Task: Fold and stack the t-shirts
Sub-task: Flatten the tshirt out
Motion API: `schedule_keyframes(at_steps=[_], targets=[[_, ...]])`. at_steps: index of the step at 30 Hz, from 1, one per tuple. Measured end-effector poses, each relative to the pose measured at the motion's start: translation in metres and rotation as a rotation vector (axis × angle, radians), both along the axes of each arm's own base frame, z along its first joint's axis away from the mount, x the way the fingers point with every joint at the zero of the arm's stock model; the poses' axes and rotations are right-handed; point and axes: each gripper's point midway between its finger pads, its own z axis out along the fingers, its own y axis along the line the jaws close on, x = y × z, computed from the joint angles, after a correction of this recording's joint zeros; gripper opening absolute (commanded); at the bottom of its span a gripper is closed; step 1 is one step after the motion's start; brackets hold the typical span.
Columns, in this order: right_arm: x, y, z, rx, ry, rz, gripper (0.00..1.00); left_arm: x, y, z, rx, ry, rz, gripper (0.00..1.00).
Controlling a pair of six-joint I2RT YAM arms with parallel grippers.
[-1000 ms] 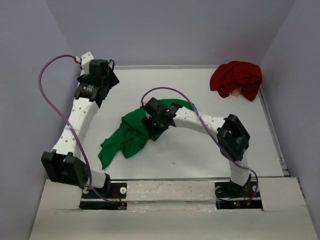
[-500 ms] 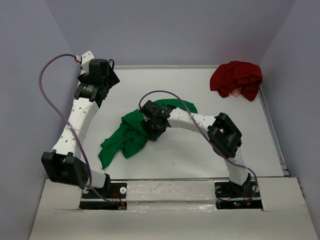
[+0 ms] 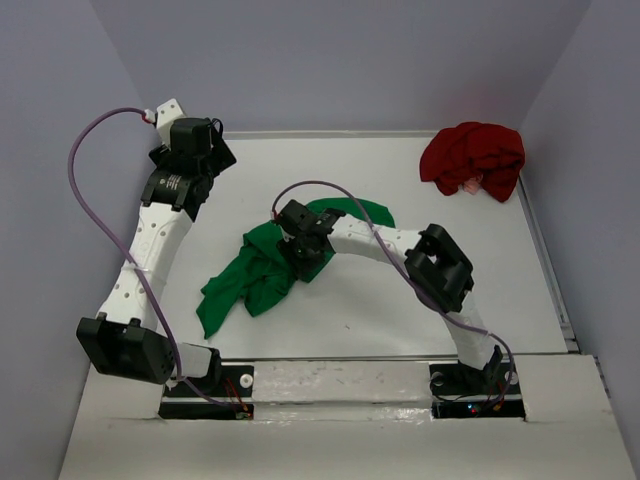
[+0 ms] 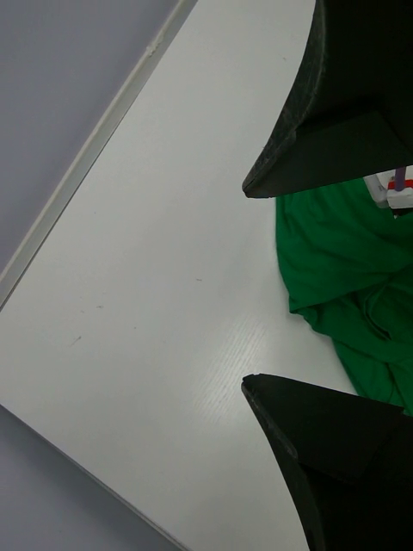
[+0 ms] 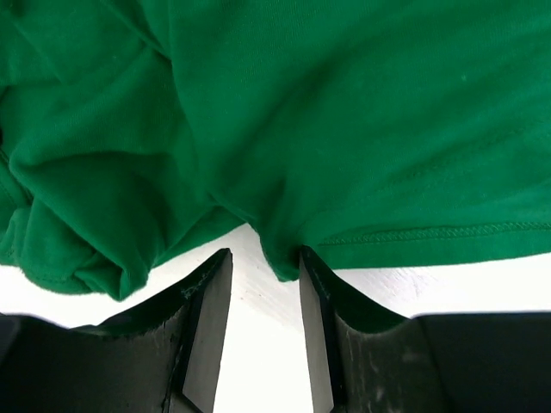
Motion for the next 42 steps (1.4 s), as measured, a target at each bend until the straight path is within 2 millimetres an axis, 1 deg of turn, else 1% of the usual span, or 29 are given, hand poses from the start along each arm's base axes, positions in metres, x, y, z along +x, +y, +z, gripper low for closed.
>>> schedule_keyframes(at_steps=[6, 7, 9, 10, 11, 12, 16, 20, 21, 24, 25, 28, 29, 31, 32, 33, 34, 37, 40, 42], targets=[[-0.001, 0.001, -0.007, -0.006, 0.014, 0.004, 0.41, -0.003, 0.0, 0.005, 0.003, -0.01, -0.005, 0.93], [-0.001, 0.001, -0.007, -0.006, 0.015, 0.004, 0.4, -0.003, 0.0, 0.005, 0.003, -0.012, -0.007, 0.93], [-0.001, 0.001, -0.007, -0.006, 0.015, 0.004, 0.33, -0.004, 0.0, 0.007, 0.002, -0.017, -0.01, 0.93], [-0.001, 0.001, -0.007, -0.006, 0.016, 0.003, 0.29, -0.005, 0.0, 0.009, 0.002, -0.021, -0.011, 0.93], [-0.001, 0.001, -0.007, -0.006, 0.015, 0.003, 0.11, -0.006, 0.0, 0.01, 0.002, -0.024, -0.013, 0.93], [-0.001, 0.001, -0.007, -0.006, 0.014, 0.005, 0.0, -0.006, 0.0, 0.011, 0.002, -0.026, -0.014, 0.93], [0.003, 0.0, -0.007, -0.016, -0.002, -0.014, 0.0, -0.008, 0.0, 0.014, 0.003, -0.033, -0.018, 0.93], [0.02, -0.013, -0.008, -0.083, -0.089, -0.078, 0.0, -0.009, 0.0, 0.015, 0.007, -0.034, -0.025, 0.93], [0.029, -0.021, -0.008, -0.114, -0.125, -0.111, 0.0, -0.009, 0.0, 0.014, 0.007, -0.036, -0.028, 0.93], [0.047, -0.042, -0.005, -0.182, -0.193, -0.179, 0.0, -0.012, -0.002, 0.008, 0.006, -0.028, -0.04, 0.92], [0.056, -0.053, -0.002, -0.21, -0.219, -0.214, 0.0, -0.013, -0.002, 0.006, 0.005, -0.023, -0.046, 0.92], [0.091, -0.094, 0.015, -0.278, -0.29, -0.333, 0.0, -0.014, -0.004, -0.004, 0.01, -0.003, -0.06, 0.91], [0.107, -0.114, 0.024, -0.298, -0.316, -0.387, 0.0, -0.015, -0.004, -0.008, 0.013, 0.009, -0.066, 0.9], [0.137, -0.153, 0.045, -0.327, -0.371, -0.495, 0.0, -0.015, -0.005, -0.015, 0.017, 0.024, -0.072, 0.9], [0.148, -0.17, 0.055, -0.334, -0.39, -0.537, 0.0, -0.016, -0.005, -0.017, 0.019, 0.03, -0.076, 0.9], [0.156, -0.182, 0.063, -0.341, -0.408, -0.566, 0.0, -0.016, -0.005, -0.02, 0.019, 0.036, -0.079, 0.89], [0.17, -0.205, 0.078, -0.346, -0.434, -0.622, 0.0, -0.016, -0.006, -0.022, 0.018, 0.04, -0.082, 0.89], [0.19, -0.242, 0.106, -0.362, -0.486, -0.697, 0.0, -0.015, -0.008, -0.024, 0.018, 0.046, -0.094, 0.89], [0.204, -0.264, 0.125, -0.374, -0.526, -0.73, 0.0, -0.011, -0.01, -0.028, 0.019, 0.053, -0.106, 0.88], [0.208, -0.275, 0.129, -0.386, -0.53, -0.738, 0.0, -0.008, -0.012, -0.031, 0.023, 0.063, -0.116, 0.88]])
